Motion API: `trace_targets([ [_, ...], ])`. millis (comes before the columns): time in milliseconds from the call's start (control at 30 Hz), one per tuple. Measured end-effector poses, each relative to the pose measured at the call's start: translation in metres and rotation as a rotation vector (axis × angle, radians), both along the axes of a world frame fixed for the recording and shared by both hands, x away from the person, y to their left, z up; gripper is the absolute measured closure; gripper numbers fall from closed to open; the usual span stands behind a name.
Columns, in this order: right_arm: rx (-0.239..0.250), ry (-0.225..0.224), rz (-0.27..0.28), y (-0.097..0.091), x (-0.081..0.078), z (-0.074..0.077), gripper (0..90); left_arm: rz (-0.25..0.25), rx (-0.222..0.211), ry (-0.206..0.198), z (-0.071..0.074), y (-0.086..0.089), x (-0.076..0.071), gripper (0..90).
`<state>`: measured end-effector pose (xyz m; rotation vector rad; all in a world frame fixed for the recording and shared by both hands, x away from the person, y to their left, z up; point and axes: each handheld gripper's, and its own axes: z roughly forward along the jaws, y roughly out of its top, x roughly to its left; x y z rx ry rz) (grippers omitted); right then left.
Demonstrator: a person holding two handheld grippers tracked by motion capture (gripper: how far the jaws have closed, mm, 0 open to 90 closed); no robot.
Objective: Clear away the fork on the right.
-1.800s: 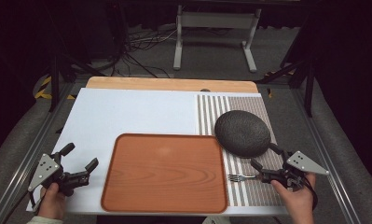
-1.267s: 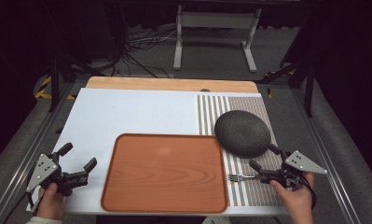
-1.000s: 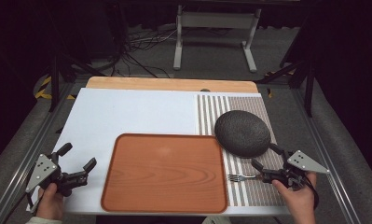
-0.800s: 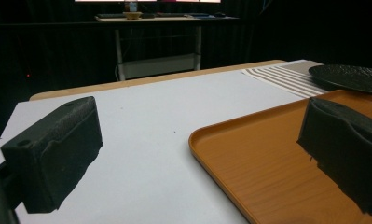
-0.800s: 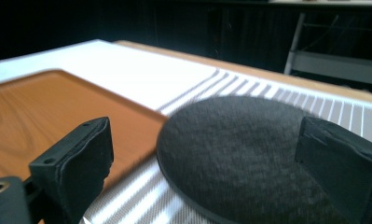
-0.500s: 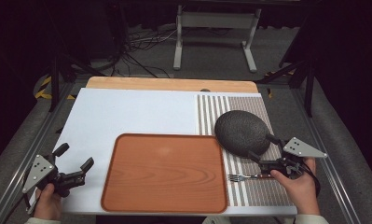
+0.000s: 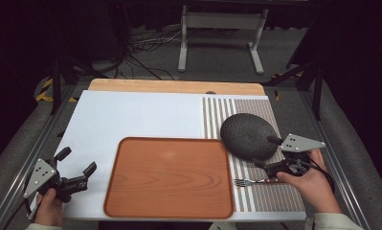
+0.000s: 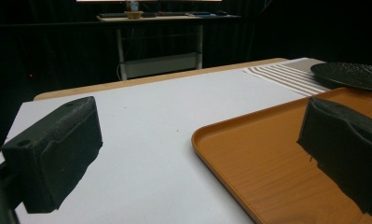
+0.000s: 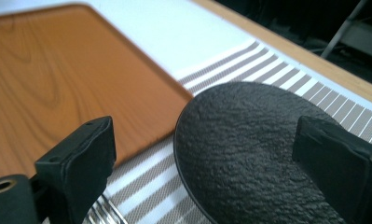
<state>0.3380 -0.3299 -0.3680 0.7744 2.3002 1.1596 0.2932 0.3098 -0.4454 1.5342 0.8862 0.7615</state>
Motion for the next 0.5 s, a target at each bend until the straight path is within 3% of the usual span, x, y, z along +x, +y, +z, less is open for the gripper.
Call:
trace_targets([
  [367,-0.22,0.105,0.059,0.004,0.004,0.011,9.2,-0.006,0.006,-0.001,0.001,-0.001,0.0,0.2],
  [500,-0.275,0.14,0.081,0.007,0.004,0.013,9.2,-0.005,0.005,0.0,0.001,0.0,0.0,0.2],
])
